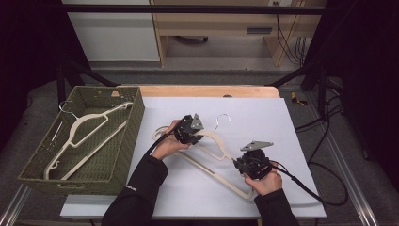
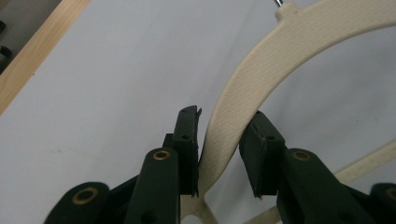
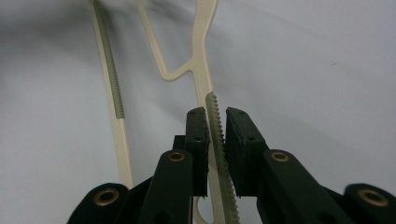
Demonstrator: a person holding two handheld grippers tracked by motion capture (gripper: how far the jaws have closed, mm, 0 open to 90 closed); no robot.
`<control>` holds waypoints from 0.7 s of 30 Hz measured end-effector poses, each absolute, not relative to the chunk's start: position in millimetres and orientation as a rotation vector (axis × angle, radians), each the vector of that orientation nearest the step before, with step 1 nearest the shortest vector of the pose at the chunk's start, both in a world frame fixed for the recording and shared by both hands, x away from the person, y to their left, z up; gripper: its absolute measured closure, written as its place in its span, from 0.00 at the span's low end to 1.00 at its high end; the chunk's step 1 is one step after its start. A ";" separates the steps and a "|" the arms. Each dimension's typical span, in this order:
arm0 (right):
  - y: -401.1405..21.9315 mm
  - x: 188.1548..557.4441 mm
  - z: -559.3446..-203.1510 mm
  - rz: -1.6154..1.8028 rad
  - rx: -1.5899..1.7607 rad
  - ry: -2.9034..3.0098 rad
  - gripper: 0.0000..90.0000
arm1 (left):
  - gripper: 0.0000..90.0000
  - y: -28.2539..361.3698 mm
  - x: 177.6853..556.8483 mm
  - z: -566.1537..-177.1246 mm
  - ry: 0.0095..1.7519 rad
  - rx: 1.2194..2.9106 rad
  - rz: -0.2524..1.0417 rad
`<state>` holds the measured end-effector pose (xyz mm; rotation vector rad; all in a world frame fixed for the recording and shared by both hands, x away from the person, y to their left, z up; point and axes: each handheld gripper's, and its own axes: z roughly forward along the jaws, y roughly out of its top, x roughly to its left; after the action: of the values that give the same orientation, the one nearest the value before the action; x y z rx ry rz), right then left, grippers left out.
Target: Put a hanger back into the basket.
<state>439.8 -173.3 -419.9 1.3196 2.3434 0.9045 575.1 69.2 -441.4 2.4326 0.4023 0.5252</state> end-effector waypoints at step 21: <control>-170.1 462.6 -419.8 1.179 1.139 2.263 0.42 | 0.84 90.0 525.3 -421.3 0.301 2.420 0.621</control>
<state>462.6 -170.1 -419.8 1.1391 2.2627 1.1788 525.3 90.0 -421.3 2.4200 0.3008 0.6211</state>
